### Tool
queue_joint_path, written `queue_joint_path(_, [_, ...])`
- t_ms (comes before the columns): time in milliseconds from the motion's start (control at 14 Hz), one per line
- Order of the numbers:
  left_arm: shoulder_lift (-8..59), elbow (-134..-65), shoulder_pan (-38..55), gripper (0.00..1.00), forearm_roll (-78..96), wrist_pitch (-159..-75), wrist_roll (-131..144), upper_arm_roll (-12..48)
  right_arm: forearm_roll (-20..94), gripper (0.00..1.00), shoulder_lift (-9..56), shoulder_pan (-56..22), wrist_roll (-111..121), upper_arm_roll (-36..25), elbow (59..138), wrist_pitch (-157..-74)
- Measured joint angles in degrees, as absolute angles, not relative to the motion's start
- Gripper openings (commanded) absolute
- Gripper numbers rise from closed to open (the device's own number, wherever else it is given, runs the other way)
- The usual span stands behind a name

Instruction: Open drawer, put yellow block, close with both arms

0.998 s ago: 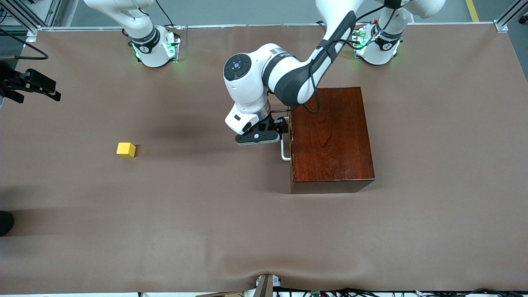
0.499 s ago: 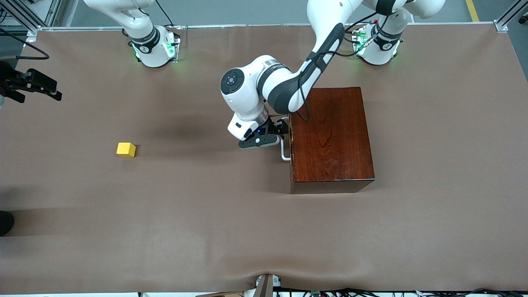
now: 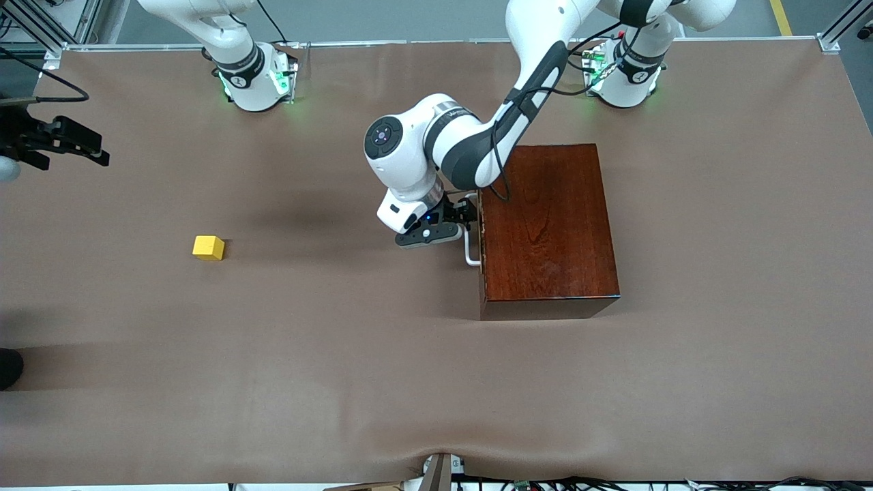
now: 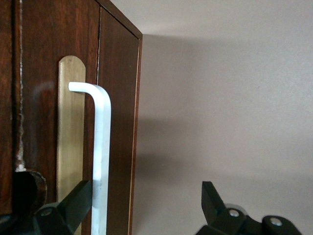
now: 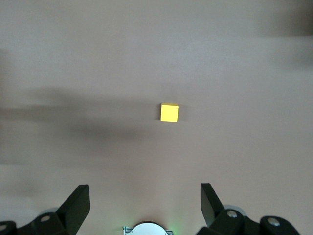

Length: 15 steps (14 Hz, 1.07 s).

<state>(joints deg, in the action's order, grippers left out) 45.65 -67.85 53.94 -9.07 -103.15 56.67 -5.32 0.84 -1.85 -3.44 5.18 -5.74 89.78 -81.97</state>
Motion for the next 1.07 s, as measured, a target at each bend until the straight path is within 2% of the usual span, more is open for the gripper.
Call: queue_joint_path(1069, [46.92, -67.67, 54.39, 1.0, -9.39, -103.48, 56.42, -4.97, 0.85, 1.0, -1.75, -3.67, 5.18, -5.72, 89.78, -81.95])
